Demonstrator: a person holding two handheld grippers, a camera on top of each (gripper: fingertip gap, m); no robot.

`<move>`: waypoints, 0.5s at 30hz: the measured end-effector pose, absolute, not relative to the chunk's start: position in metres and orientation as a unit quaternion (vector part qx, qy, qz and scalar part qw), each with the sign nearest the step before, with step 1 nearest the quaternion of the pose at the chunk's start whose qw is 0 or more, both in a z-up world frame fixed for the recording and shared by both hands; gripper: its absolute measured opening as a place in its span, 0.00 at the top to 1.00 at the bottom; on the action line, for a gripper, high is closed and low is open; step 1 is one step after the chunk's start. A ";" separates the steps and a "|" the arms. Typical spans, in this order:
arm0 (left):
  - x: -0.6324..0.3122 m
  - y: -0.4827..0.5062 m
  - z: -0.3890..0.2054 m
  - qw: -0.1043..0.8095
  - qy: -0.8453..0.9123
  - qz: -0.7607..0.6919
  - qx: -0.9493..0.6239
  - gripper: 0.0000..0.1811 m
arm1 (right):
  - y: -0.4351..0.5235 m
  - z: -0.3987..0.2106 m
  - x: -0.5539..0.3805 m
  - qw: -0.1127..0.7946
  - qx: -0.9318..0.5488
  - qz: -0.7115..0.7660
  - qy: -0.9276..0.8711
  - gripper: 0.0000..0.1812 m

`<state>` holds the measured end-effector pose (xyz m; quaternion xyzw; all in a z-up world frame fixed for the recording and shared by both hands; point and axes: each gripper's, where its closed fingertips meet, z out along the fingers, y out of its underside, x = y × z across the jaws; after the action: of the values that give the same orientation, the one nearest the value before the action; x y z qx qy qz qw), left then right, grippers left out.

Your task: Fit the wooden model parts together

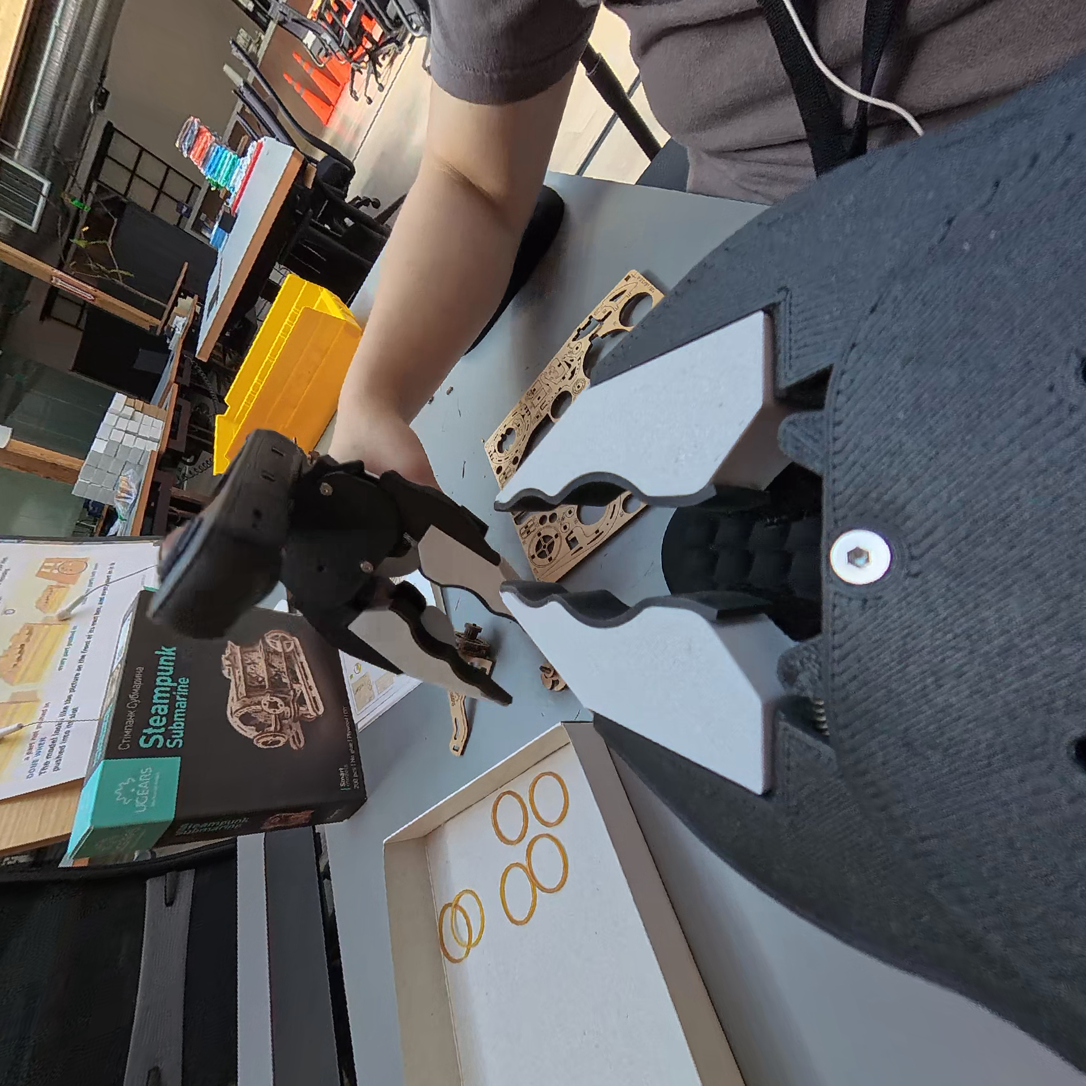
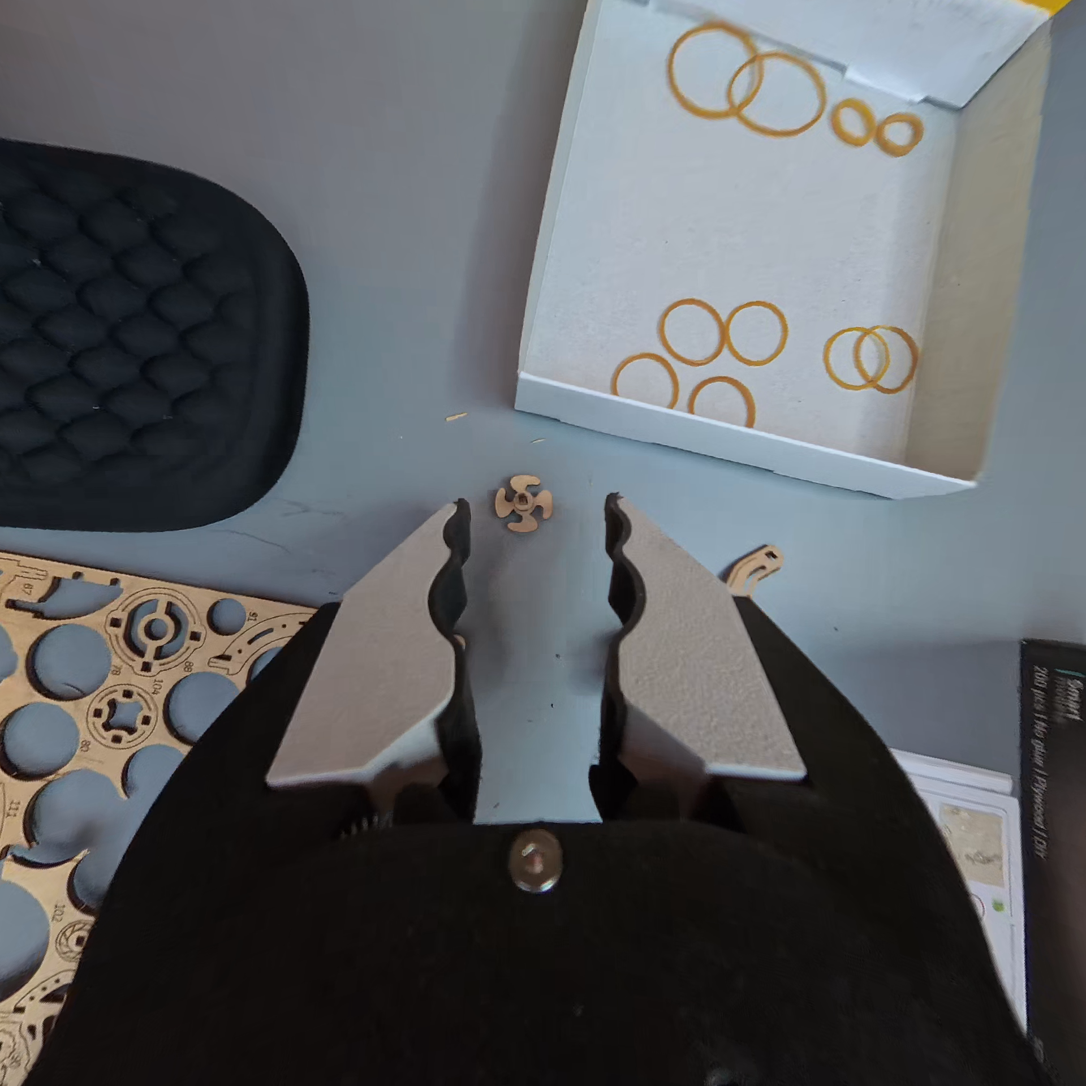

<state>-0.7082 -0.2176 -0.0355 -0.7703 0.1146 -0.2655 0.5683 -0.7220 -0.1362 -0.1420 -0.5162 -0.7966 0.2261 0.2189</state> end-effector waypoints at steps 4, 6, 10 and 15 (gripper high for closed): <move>-0.715 -0.227 -0.037 0.577 0.105 -0.257 -0.768 0.88 | -0.127 -0.081 -0.684 0.341 -0.495 0.308 -0.737 0.67; -0.717 -0.232 -0.039 0.580 0.101 -0.261 -0.765 0.88 | -0.120 -0.061 -0.652 0.384 -0.496 0.333 -0.704 0.58; -0.709 -0.237 -0.049 0.574 0.107 -0.274 -0.764 0.87 | -0.134 -0.082 -0.585 0.386 -0.543 0.393 -0.634 0.60; -0.676 -0.238 -0.076 0.529 0.121 -0.283 -0.791 0.86 | -0.147 -0.122 -0.538 0.372 -0.622 0.377 -0.576 0.69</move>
<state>-0.6759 -0.2380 -0.0761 -0.7910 0.1213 -0.2831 0.5287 -0.5380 -0.1468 -0.1218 -0.6223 -0.5764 0.3769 0.3722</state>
